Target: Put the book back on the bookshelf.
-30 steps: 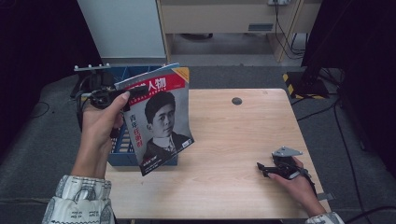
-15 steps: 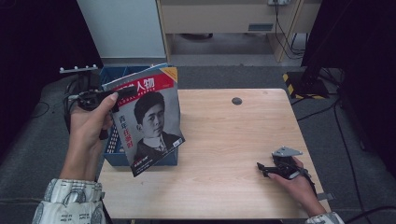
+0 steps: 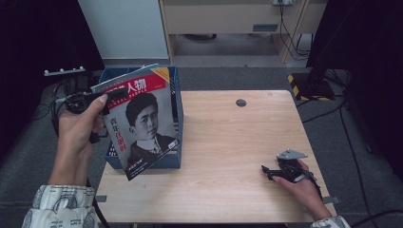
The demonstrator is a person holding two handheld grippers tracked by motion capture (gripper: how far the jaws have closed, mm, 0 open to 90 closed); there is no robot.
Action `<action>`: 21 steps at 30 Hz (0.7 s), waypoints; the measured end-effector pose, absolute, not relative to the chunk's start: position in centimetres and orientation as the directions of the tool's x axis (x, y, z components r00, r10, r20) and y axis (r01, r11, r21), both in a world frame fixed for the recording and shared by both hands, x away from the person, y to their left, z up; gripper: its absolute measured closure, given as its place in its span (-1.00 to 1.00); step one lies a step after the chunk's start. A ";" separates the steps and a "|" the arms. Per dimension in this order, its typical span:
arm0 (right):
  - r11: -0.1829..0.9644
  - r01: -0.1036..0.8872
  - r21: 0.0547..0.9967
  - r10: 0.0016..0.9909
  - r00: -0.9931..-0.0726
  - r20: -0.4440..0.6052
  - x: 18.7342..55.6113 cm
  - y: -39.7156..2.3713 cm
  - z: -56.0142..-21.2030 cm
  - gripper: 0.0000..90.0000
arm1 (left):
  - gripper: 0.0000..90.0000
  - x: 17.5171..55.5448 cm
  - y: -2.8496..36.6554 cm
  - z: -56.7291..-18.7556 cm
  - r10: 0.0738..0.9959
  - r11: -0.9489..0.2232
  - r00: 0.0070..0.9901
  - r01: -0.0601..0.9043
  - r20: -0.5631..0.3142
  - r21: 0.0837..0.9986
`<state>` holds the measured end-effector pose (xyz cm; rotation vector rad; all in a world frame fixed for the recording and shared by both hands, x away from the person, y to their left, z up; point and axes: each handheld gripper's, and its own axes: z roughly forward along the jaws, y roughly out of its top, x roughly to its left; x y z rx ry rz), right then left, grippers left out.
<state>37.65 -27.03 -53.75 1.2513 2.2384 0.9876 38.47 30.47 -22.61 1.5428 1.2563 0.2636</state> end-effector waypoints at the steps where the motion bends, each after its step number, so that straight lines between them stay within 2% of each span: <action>1: 0.351 0.577 0.737 0.852 -0.524 0.004 37.6 -27.0 -53.8 -0.55 | 0.92 38.4 30.6 -22.6 0.805 0.134 0.417 0.565 -0.422 0.814; 21: 0.353 0.575 0.738 0.851 -0.525 0.002 37.7 -27.0 -53.8 -0.54 | 0.92 37.3 34.6 -22.2 0.840 0.172 0.352 0.549 -0.412 0.818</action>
